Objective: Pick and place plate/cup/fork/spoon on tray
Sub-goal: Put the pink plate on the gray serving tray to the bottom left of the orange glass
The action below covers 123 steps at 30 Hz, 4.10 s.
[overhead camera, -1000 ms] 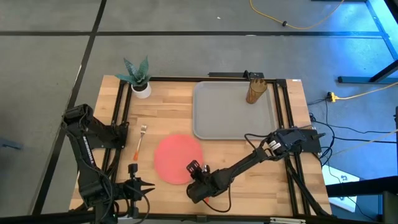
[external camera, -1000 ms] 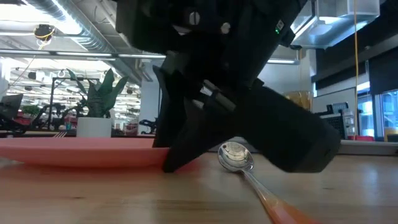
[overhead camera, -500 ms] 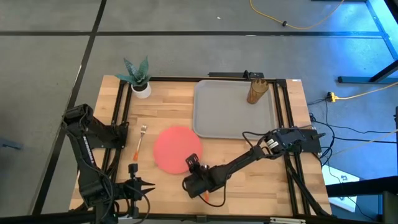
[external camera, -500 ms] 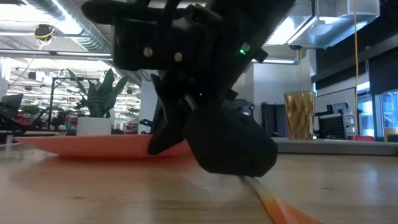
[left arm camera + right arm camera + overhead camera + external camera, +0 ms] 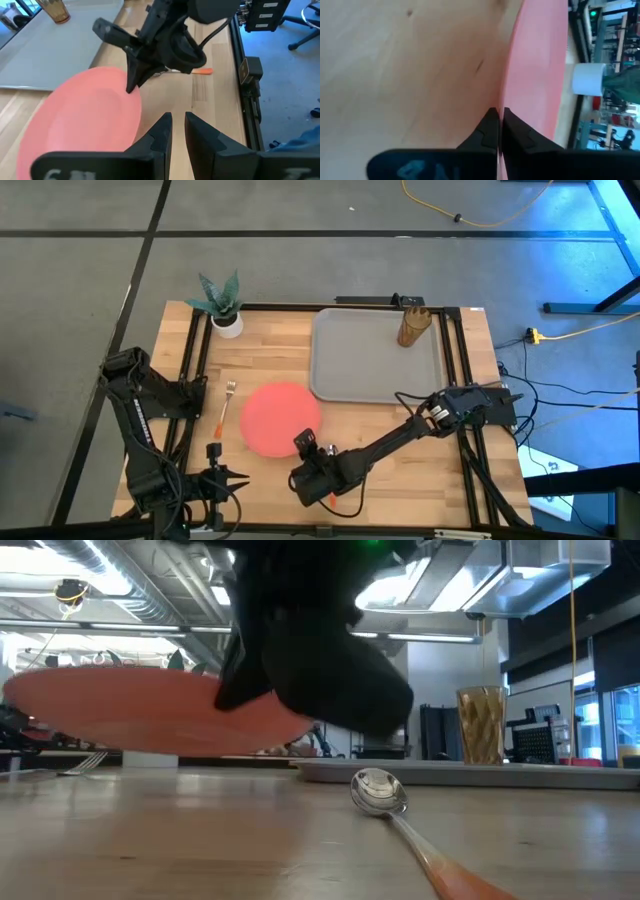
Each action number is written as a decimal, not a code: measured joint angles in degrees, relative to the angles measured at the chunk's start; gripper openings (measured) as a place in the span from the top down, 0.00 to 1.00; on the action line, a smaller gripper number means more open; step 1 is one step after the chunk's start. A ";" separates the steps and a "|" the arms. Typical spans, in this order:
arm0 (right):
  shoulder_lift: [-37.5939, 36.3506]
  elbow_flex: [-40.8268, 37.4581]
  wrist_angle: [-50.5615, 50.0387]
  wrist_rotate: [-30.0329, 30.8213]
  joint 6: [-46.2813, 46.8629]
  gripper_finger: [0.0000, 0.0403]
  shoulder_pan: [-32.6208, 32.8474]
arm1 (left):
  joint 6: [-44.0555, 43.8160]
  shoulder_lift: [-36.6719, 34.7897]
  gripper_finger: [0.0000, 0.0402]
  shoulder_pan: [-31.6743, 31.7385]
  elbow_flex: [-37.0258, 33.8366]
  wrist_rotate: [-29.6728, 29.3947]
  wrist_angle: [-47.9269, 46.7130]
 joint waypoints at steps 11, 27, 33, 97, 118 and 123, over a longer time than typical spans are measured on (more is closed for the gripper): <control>0.00 7.96 -27.95 11.59 12.99 0.99 -0.16 | 0.13 0.00 0.89 0.00 0.00 -0.01 0.00; -4.76 3.30 -50.39 9.08 41.17 0.99 -3.05 | 1.70 0.00 0.89 0.00 0.00 0.01 -0.29; -10.65 -6.03 -50.25 8.10 47.85 0.99 -5.74 | 1.73 0.00 0.89 0.00 0.00 0.00 -0.52; -28.24 -46.72 -5.87 -9.99 35.86 0.87 -19.68 | 7.69 0.02 0.89 8.37 0.00 9.28 -0.55; -28.20 -31.25 -16.01 -14.20 33.31 0.87 -13.96 | 0.26 0.02 0.89 10.54 -0.02 17.32 -2.31; -28.20 -27.00 -16.33 -12.84 32.00 0.87 -10.10 | -4.42 0.02 0.89 11.76 -0.02 18.65 -2.36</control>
